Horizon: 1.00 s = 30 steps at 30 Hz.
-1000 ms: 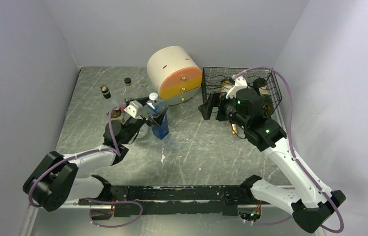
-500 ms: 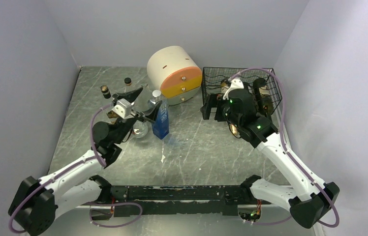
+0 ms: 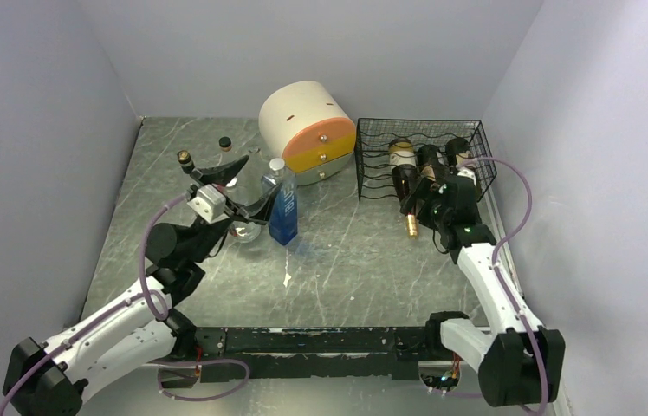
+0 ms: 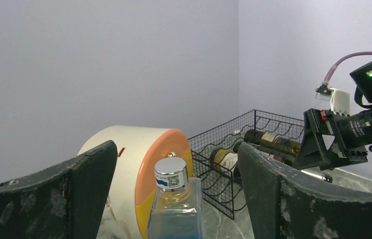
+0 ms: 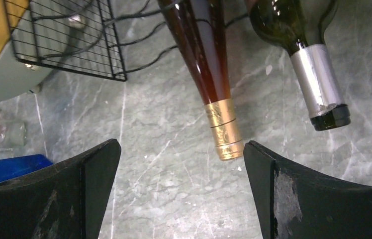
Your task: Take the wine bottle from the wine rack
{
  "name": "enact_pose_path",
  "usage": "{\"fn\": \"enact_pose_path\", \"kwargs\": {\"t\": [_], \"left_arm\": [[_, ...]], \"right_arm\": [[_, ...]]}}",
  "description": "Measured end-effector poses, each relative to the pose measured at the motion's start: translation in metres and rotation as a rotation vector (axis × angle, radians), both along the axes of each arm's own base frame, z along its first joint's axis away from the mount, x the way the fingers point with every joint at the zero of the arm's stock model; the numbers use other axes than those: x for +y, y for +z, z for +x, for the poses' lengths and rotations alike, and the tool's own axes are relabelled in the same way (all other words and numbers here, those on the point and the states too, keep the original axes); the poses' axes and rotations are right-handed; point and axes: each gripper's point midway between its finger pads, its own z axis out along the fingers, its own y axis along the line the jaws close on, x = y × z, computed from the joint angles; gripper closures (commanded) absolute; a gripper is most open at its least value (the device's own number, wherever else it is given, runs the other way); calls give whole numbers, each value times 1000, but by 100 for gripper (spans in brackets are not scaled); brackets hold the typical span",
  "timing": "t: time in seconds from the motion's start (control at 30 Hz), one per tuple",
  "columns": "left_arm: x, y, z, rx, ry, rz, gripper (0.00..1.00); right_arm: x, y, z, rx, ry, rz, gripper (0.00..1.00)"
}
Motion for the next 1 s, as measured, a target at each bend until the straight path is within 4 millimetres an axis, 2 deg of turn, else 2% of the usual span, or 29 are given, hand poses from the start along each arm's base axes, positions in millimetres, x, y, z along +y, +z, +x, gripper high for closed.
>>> {"fn": "enact_pose_path", "kwargs": {"t": [0.1,0.3,0.53,0.73,1.0], "left_arm": [[-8,2,-3,10,-19,24,2],[-24,2,2,58,-24,79,1],[-26,-19,15,118,47,132,0],[-23,-20,17,109,78,153,3],[-23,-21,18,95,86,172,7]], "right_arm": [[-9,-26,2,41,-16,41,0],[-17,-73,7,110,-16,132,4],[-7,-88,29,76,73,224,10],[9,-104,35,59,161,295,18],[16,-114,40,11,201,339,36]]}}
